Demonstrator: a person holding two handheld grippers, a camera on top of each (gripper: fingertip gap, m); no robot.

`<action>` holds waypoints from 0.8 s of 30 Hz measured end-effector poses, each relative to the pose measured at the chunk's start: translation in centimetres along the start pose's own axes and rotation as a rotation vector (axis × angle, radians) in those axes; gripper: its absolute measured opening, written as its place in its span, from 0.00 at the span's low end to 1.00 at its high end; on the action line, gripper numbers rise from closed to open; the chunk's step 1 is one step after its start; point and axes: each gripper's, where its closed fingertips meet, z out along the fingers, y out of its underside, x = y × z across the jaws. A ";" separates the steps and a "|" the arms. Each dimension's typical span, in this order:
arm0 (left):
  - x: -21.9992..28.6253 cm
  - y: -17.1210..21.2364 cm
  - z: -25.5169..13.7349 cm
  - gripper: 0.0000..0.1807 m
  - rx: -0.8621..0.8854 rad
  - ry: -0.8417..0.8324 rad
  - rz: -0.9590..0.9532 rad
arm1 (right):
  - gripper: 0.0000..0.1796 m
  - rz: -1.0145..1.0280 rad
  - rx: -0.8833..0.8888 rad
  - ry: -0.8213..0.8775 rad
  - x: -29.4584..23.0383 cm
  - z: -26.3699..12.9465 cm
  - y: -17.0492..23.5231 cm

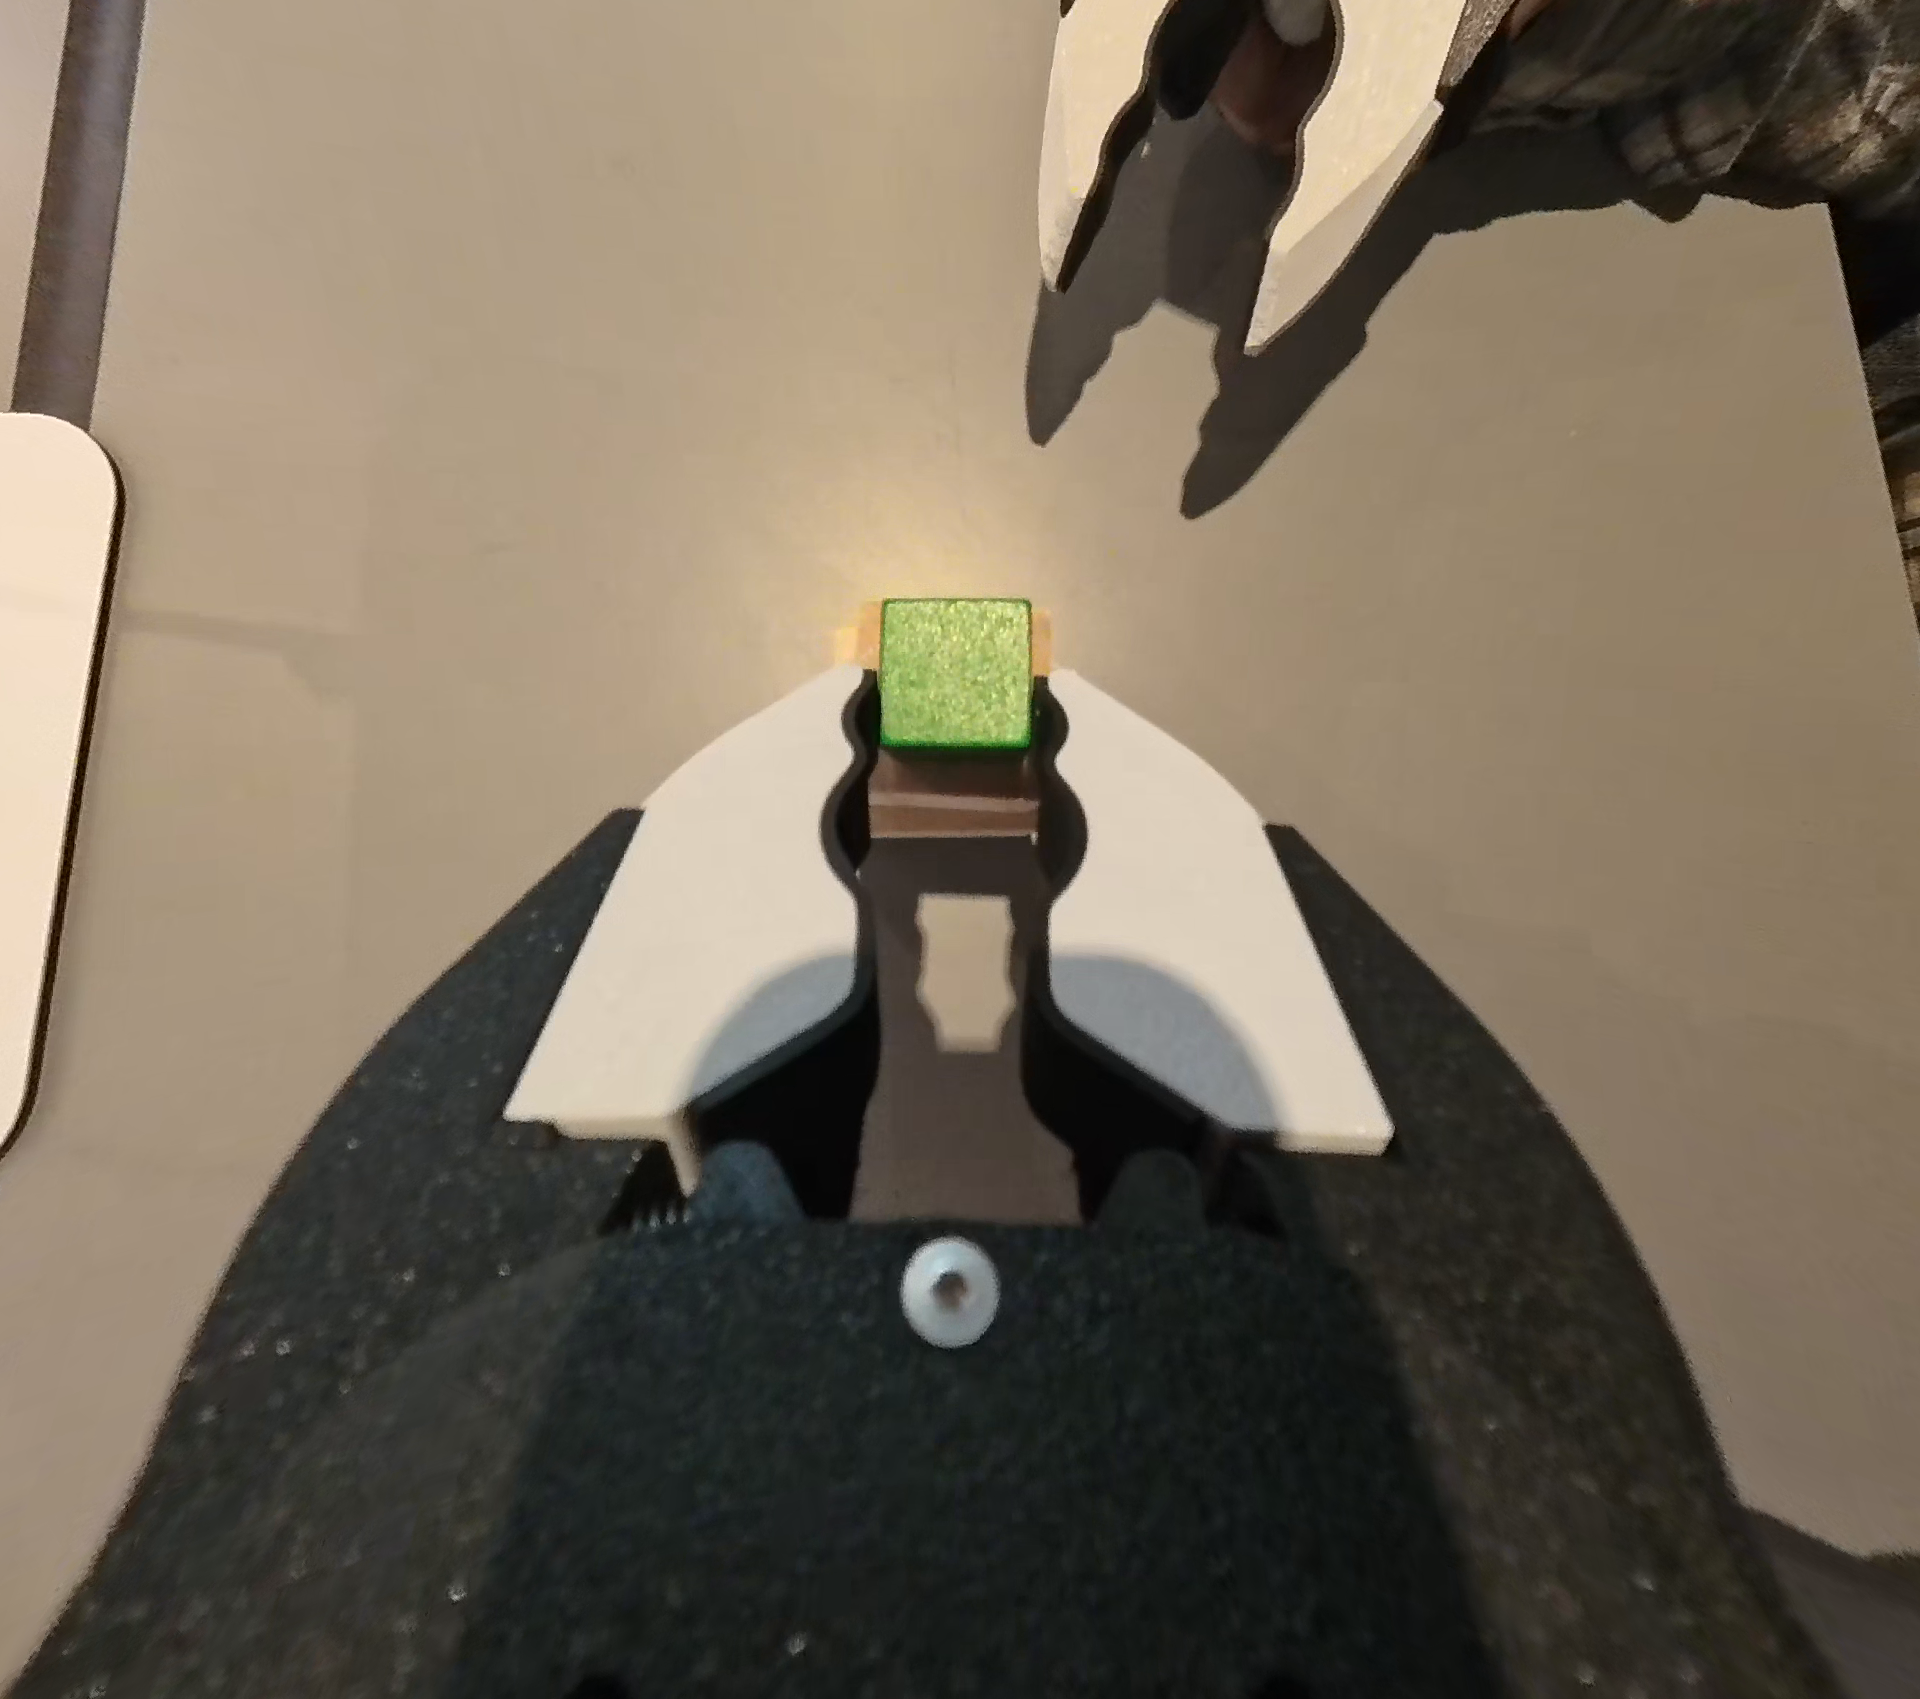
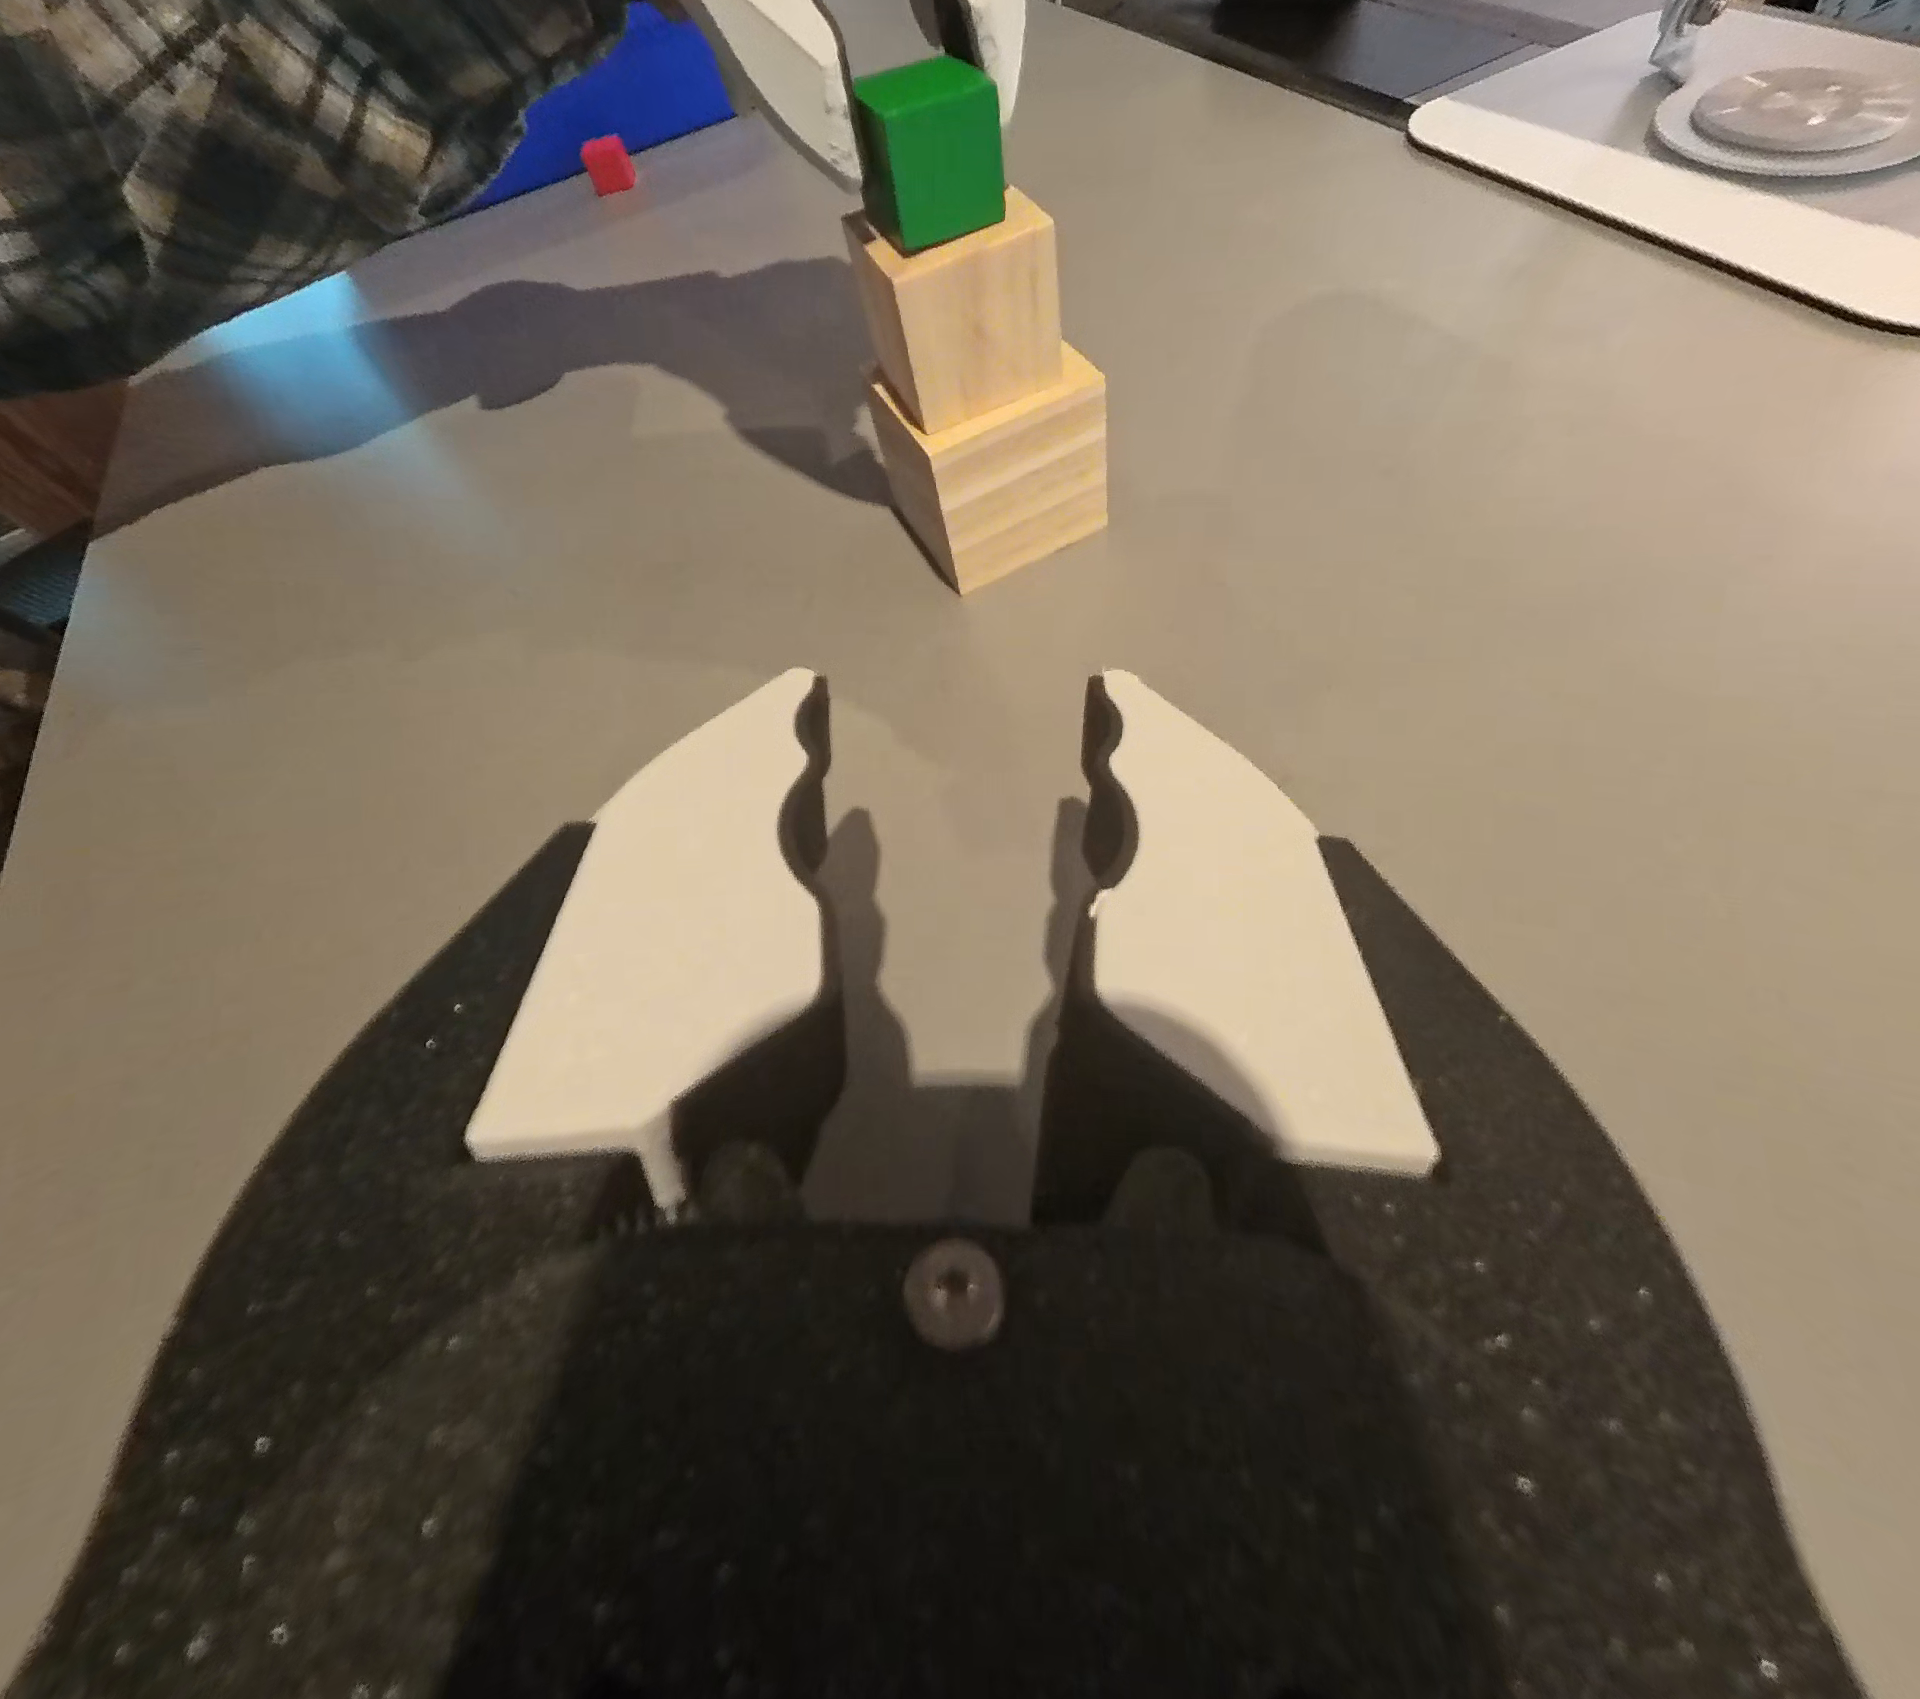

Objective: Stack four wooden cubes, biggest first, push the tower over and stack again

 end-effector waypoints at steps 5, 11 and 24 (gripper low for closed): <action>0.0 0.0 0.1 0.15 -0.003 0.000 -0.004 | 0.26 0.005 -0.003 -0.005 0.0 0.1 0.1; -0.1 0.2 0.4 0.17 -0.015 -0.005 -0.007 | 0.26 0.004 -0.002 -0.005 -0.1 0.0 0.0; -1.0 0.1 -6.2 0.34 0.074 -0.167 -0.030 | 0.27 0.003 0.013 -0.003 -0.1 -0.1 -0.2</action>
